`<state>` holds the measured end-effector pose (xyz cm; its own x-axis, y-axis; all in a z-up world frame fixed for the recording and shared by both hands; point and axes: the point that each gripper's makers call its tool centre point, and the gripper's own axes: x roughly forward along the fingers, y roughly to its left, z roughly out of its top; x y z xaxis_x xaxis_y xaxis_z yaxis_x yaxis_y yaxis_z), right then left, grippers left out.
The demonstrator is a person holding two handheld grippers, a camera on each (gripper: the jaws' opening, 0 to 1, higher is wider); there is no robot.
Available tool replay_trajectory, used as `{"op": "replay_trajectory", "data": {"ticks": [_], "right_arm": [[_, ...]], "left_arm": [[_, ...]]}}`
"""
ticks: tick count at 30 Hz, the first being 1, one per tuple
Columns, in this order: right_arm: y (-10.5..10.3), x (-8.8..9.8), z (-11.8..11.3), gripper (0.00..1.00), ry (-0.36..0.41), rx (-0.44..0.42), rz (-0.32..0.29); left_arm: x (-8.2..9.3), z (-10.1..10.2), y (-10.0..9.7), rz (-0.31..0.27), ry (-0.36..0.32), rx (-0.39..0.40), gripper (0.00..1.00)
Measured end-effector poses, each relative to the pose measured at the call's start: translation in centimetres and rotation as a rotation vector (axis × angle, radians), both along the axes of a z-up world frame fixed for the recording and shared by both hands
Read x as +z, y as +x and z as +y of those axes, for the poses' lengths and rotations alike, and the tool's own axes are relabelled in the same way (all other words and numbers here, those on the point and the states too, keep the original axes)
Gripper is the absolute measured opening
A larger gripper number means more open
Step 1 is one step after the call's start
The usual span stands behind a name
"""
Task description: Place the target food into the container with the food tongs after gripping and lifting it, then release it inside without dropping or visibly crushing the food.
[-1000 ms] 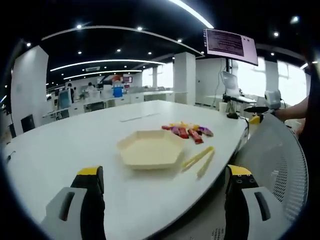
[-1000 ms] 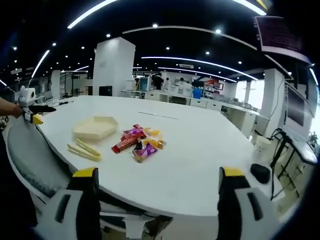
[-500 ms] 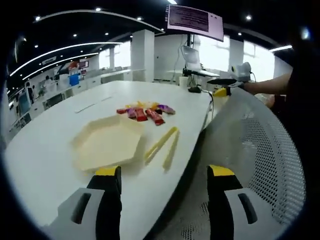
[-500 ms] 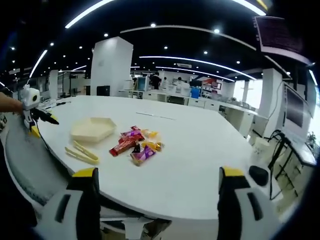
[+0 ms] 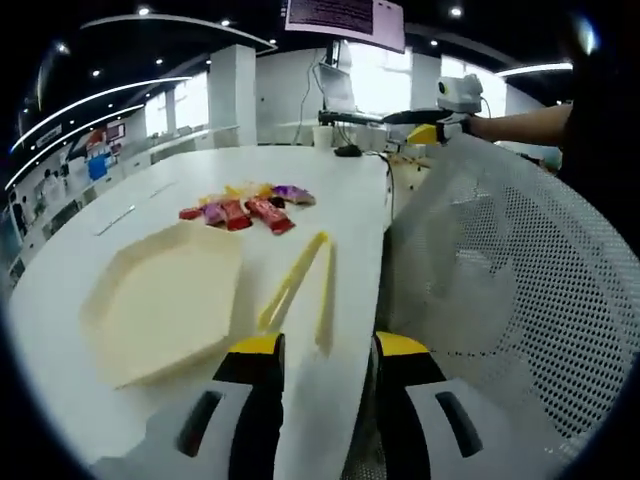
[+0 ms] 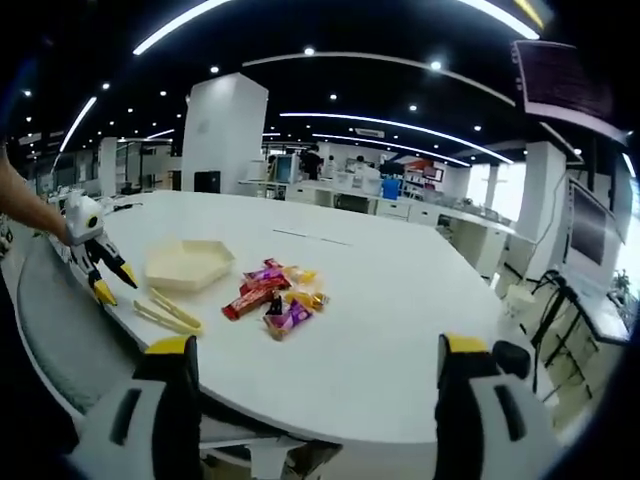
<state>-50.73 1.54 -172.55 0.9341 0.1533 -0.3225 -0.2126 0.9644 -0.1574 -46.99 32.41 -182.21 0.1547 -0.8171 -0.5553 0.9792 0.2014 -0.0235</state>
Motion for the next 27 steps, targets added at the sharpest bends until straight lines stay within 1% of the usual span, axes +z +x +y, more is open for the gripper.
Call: {"op": "replay_trajectory", "data": {"ticks": [1, 2, 3, 4, 9, 11, 12, 13, 16, 18, 19, 21, 22, 24, 26, 27], "right_arm": [[-0.1, 0.1, 0.0, 0.99, -0.002, 0.002, 0.001], [-0.1, 0.1, 0.0, 0.99, -0.002, 0.002, 0.002], [-0.1, 0.1, 0.1, 0.99, -0.003, 0.003, 0.007], [-0.2, 0.2, 0.2, 0.99, -0.002, 0.003, 0.009], [-0.2, 0.3, 0.7, 0.99, 0.017, 0.007, 0.024], [-0.2, 0.4, 0.9, 0.99, 0.018, 0.010, 0.025], [-0.1, 0.4, 1.1, 0.99, 0.022, 0.013, 0.024], [0.0, 0.4, 1.3, 0.99, 0.025, 0.016, 0.026], [0.1, 0.5, 1.6, 0.99, 0.022, 0.024, 0.028], [0.2, 0.5, 1.8, 0.98, 0.027, 0.031, 0.029], [0.2, 0.5, 1.8, 0.98, 0.028, 0.031, 0.032], [0.2, 0.5, 1.9, 0.98, 0.033, 0.032, 0.033], [0.2, 0.4, 2.0, 0.98, 0.038, 0.034, 0.037], [0.3, 0.4, 2.2, 0.98, 0.045, 0.040, 0.042], [0.4, 0.4, 2.4, 0.98, 0.048, 0.048, 0.044], [0.4, 0.4, 2.7, 0.98, 0.050, 0.057, 0.045]], "left_arm": [[-0.3, -0.2, 0.1, 0.005, 0.004, -0.005, 0.28], [-0.5, -0.3, 0.2, -0.001, 0.011, -0.010, 0.29], [-1.0, -0.4, 0.4, -0.024, 0.021, -0.023, 0.30], [-1.2, -0.5, 0.4, -0.024, 0.020, -0.029, 0.31], [-1.7, -1.2, 0.7, -0.008, 0.016, -0.039, 0.26], [-1.9, -1.6, 0.8, -0.003, 0.013, -0.041, 0.20], [-2.0, -1.8, 0.8, 0.009, 0.012, -0.044, 0.16], [-2.3, -1.8, 0.8, 0.007, 0.017, -0.047, 0.11], [-2.9, -2.0, 0.6, 0.008, 0.033, -0.064, 0.03], [-2.6, -2.3, 0.6, 0.007, 0.021, -0.064, 0.00], [-2.6, -2.4, 0.6, 0.022, 0.015, -0.060, 0.00], [-2.5, -2.5, 0.6, 0.026, 0.009, -0.061, 0.00], [-2.5, -2.4, 0.6, 0.041, 0.008, -0.057, 0.00], [-2.3, -2.4, 0.7, 0.031, 0.016, -0.056, 0.00], [-1.9, -2.5, 0.6, 0.039, 0.013, -0.053, 0.00], [-1.6, -2.5, 0.7, 0.026, 0.021, -0.056, 0.00]]}}
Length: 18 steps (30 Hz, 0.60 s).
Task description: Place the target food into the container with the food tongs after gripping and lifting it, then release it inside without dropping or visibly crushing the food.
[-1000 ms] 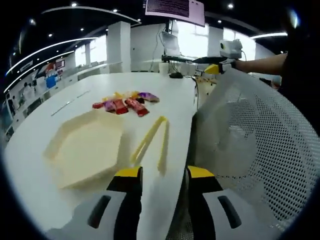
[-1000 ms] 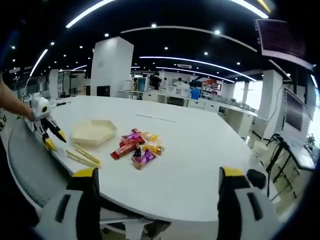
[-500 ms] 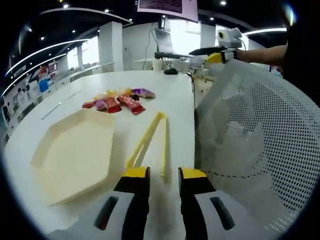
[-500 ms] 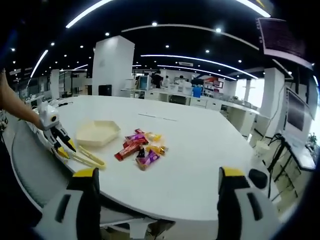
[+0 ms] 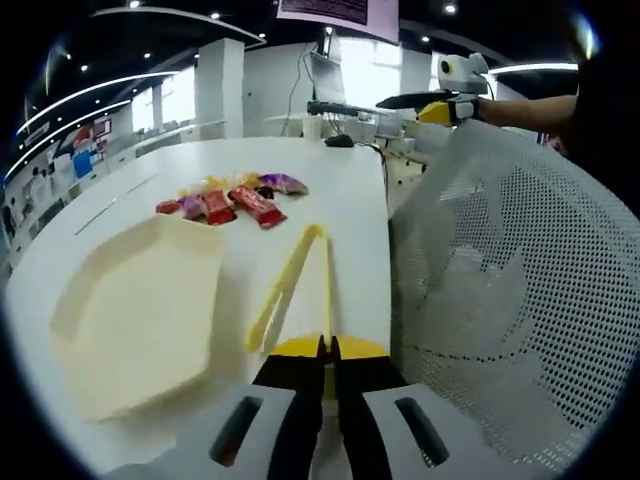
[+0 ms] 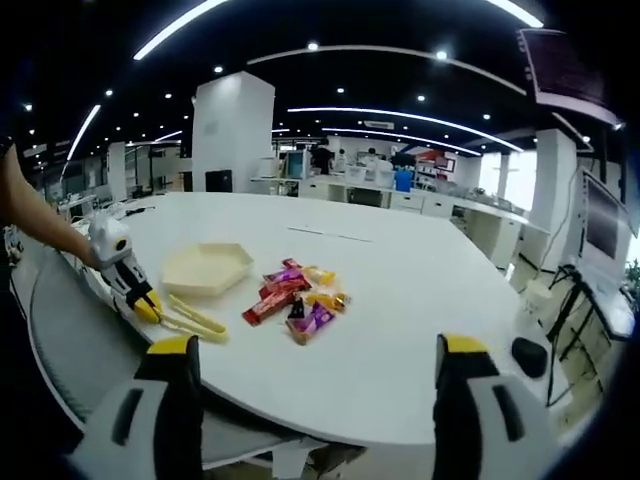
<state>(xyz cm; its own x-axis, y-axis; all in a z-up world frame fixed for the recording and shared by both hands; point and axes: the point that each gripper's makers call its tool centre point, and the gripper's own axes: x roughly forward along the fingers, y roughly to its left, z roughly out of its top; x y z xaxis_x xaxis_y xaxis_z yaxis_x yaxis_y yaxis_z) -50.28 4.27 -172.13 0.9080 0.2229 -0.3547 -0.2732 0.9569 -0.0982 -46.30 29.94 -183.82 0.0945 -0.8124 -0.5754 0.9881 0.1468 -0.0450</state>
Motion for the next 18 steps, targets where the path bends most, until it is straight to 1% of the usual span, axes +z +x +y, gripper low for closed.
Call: {"op": "replay_trajectory", "data": {"ticks": [2, 4, 6, 7, 9, 10, 11, 12, 13, 14, 15, 16, 17, 18], "right_arm": [[0.2, -0.1, 0.6, 0.97, 0.006, 0.020, 0.005], [0.5, -0.4, 0.8, 0.97, 0.012, 0.028, 0.015], [0.9, -0.3, 1.5, 0.99, 0.019, 0.048, 0.019], [1.1, 0.0, 2.2, 0.99, 0.048, 0.068, 0.017], [1.3, 0.8, 3.2, 0.99, 0.111, 0.092, 0.017], [1.6, 2.0, 4.1, 0.99, 0.172, 0.118, -0.006], [1.9, 3.6, 5.1, 0.99, 0.232, 0.149, -0.038], [2.0, 4.6, 5.8, 0.96, 0.271, 0.175, -0.054], [2.0, 5.9, 7.0, 0.93, 0.331, 0.221, -0.060], [2.1, 6.4, 7.4, 0.90, 0.351, 0.232, -0.065], [2.4, 7.7, 8.1, 0.89, 0.388, 0.256, -0.089], [2.6, 9.3, 9.2, 0.88, 0.425, 0.300, -0.131], [2.7, 10.4, 9.9, 0.87, 0.449, 0.330, -0.158], [2.7, 11.8, 11.0, 0.85, 0.494, 0.368, -0.180]], "left_arm": [[0.7, 0.0, 0.1, -0.010, -0.002, 0.006, 0.00], [2.0, -0.1, 0.4, -0.025, -0.033, 0.015, 0.00], [3.9, -0.2, 0.6, -0.041, -0.071, 0.031, 0.00], [5.0, -0.2, 0.7, -0.054, -0.090, 0.037, 0.00], [6.9, -0.2, 0.7, -0.073, -0.121, 0.041, 0.00], [8.5, -0.2, 0.6, -0.097, -0.145, 0.040, 0.00], [9.7, -0.3, 0.5, -0.111, -0.164, 0.039, 0.00], [11.3, -0.4, 0.3, -0.127, -0.188, 0.036, 0.00], [12.4, -0.4, 0.2, -0.139, -0.207, 0.033, 0.00], [13.6, -0.5, 0.1, -0.148, -0.228, 0.032, 0.00], [15.2, -0.7, -0.4, -0.139, -0.257, 0.027, 0.00], [16.4, -0.9, -0.9, -0.126, -0.287, 0.020, 0.00], [17.8, -1.0, -1.4, -0.129, -0.303, 0.018, 0.00], [18.7, -1.1, -1.9, -0.129, -0.312, 0.010, 0.00]]}}
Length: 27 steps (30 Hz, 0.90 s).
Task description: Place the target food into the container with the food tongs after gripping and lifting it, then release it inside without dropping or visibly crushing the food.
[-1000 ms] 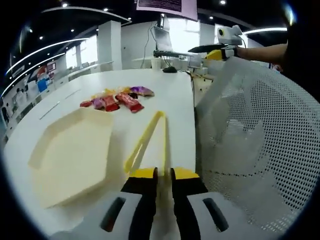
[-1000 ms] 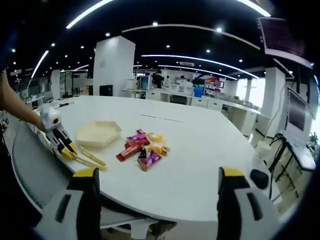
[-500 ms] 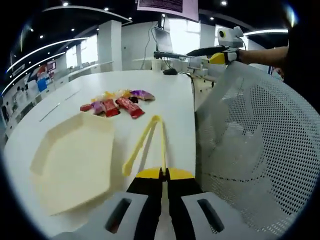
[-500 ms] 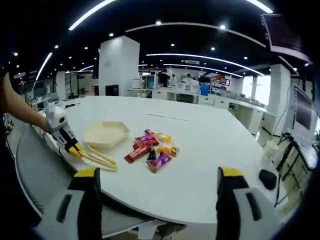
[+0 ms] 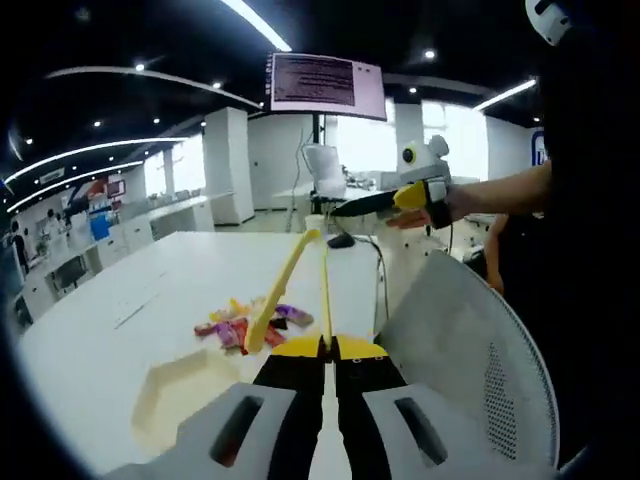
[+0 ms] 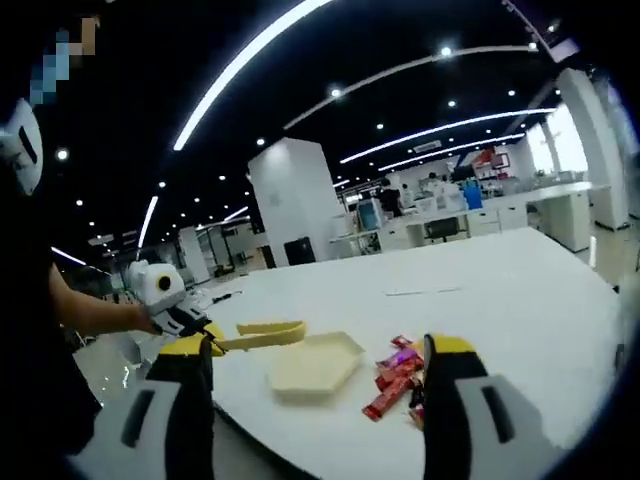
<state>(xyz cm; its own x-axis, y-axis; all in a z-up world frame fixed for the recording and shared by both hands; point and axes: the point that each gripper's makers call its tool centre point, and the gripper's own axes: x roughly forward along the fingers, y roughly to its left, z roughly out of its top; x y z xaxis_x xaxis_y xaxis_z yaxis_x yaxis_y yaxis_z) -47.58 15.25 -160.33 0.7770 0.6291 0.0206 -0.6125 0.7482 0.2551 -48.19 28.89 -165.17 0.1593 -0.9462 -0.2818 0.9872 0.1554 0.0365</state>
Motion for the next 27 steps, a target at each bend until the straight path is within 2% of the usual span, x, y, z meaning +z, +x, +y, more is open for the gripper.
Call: {"op": "replay_trajectory", "data": {"ticks": [2, 3, 5, 7, 11, 15, 18, 22, 27], "right_arm": [[0.0, 1.5, 1.2, 0.86, 0.043, 0.045, -0.028], [-0.1, 2.2, 1.9, 0.86, 0.052, 0.067, -0.048], [-0.4, 3.6, 3.5, 0.86, 0.098, 0.134, -0.080], [-0.9, 4.1, 5.3, 0.87, 0.134, 0.224, -0.060], [-2.4, 5.5, 8.1, 0.84, 0.138, 0.352, -0.081], [-4.5, 7.5, 10.4, 0.81, 0.146, 0.475, -0.106], [-6.3, 9.1, 11.8, 0.79, 0.144, 0.551, -0.142], [-7.7, 9.9, 12.9, 0.78, 0.129, 0.598, -0.166], [-8.1, 10.0, 13.1, 0.78, 0.132, 0.619, -0.162]], "left_arm": [[1.9, -0.3, -1.2, -0.006, -0.027, -0.027, 0.00], [3.0, -0.4, -2.0, 0.011, -0.048, -0.049, 0.00], [4.2, -0.4, -3.0, 0.010, -0.057, -0.072, 0.00], [5.0, -0.5, -3.7, 0.005, -0.063, -0.086, 0.00], [6.7, -0.7, -5.1, -0.011, -0.069, -0.112, 0.00], [8.3, -1.1, -7.1, 0.016, -0.095, -0.165, 0.00], [9.3, -1.4, -8.2, 0.015, -0.110, -0.190, 0.00], [10.5, -1.7, -9.0, 0.029, -0.155, -0.207, 0.00], [11.4, -1.9, -9.9, 0.031, -0.176, -0.229, 0.00]]}}
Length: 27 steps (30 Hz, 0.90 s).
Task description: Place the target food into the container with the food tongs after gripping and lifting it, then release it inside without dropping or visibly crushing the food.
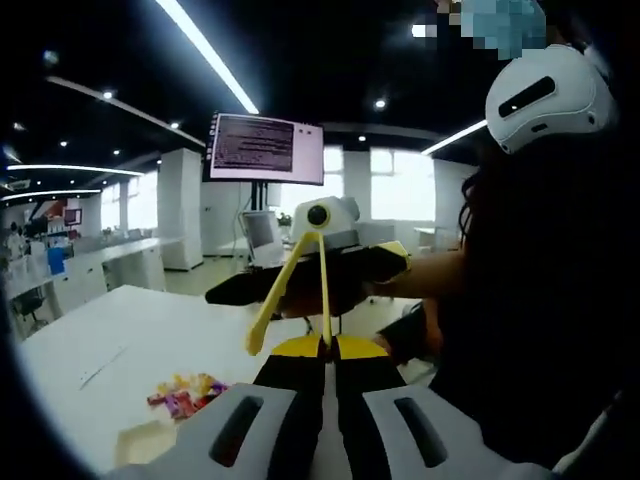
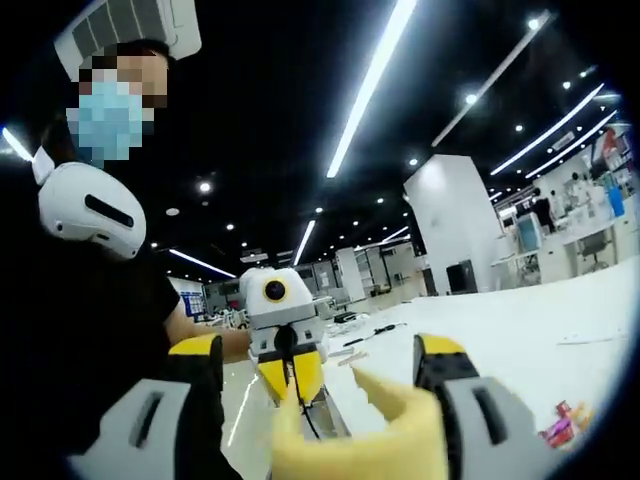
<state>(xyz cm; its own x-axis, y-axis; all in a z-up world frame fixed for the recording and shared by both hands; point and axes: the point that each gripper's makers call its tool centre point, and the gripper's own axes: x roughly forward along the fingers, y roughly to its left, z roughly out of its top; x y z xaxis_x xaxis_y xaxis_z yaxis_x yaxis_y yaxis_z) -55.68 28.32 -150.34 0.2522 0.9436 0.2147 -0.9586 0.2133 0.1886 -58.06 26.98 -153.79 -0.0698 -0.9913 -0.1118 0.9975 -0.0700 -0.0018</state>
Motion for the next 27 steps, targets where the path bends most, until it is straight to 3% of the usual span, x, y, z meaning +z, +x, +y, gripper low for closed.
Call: {"op": "replay_trajectory", "data": {"ticks": [12, 15, 22, 27], "right_arm": [[-1.4, 0.8, 0.9, 0.76, 0.009, 0.045, -0.009], [-1.7, 0.8, 1.0, 0.67, -0.001, 0.054, -0.021], [-2.2, 0.8, 1.2, 0.59, -0.003, 0.074, -0.024], [-2.6, 1.6, 1.4, 0.42, 0.020, 0.079, -0.060]], "left_arm": [[0.9, -0.3, -1.3, -0.006, -0.024, -0.018, 0.00], [1.4, -0.2, -1.6, -0.027, -0.021, -0.016, 0.00], [2.5, 0.4, -2.0, -0.060, -0.013, -0.018, 0.00], [2.6, 0.5, -2.1, -0.055, -0.015, -0.022, 0.00]]}}
